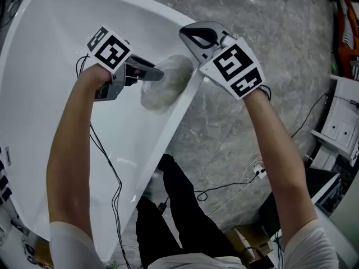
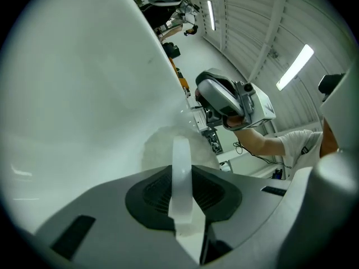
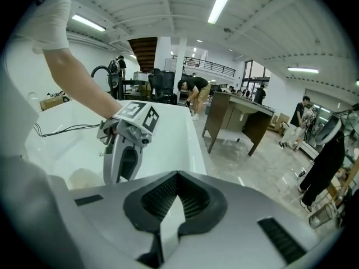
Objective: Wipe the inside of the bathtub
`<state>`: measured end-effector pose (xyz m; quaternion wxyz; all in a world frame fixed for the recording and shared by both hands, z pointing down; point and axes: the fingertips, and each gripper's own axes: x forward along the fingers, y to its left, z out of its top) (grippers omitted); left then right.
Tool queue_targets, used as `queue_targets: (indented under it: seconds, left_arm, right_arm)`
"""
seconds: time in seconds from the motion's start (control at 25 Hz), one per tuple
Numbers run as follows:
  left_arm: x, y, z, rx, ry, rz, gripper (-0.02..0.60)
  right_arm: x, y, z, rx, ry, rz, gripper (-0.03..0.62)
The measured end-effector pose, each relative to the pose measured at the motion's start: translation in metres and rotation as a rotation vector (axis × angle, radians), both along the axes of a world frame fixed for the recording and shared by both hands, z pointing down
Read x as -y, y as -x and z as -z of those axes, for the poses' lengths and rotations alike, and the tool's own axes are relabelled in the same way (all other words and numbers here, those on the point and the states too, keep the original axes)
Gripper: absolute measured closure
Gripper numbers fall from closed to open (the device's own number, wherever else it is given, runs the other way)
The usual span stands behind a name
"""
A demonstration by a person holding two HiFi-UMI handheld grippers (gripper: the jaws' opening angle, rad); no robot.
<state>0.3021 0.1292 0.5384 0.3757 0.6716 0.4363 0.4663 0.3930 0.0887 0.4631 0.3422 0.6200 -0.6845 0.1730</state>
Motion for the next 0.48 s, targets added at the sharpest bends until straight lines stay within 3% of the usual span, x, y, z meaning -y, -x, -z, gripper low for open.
queue_targets:
  seconds: [0.32, 0.48]
  left_arm:
    - [0.005, -0.030, -0.018, -0.034, -0.002, 0.060, 0.495]
    - [0.010, -0.035, -0.012, -0.039, 0.026, 0.136, 0.495]
  right_arm:
    - [0.000, -0.008, -0.005, -0.031, -0.029, 0.019, 0.574]
    - [-0.001, -0.010, 0.008, -0.030, -0.034, 0.027, 0.574]
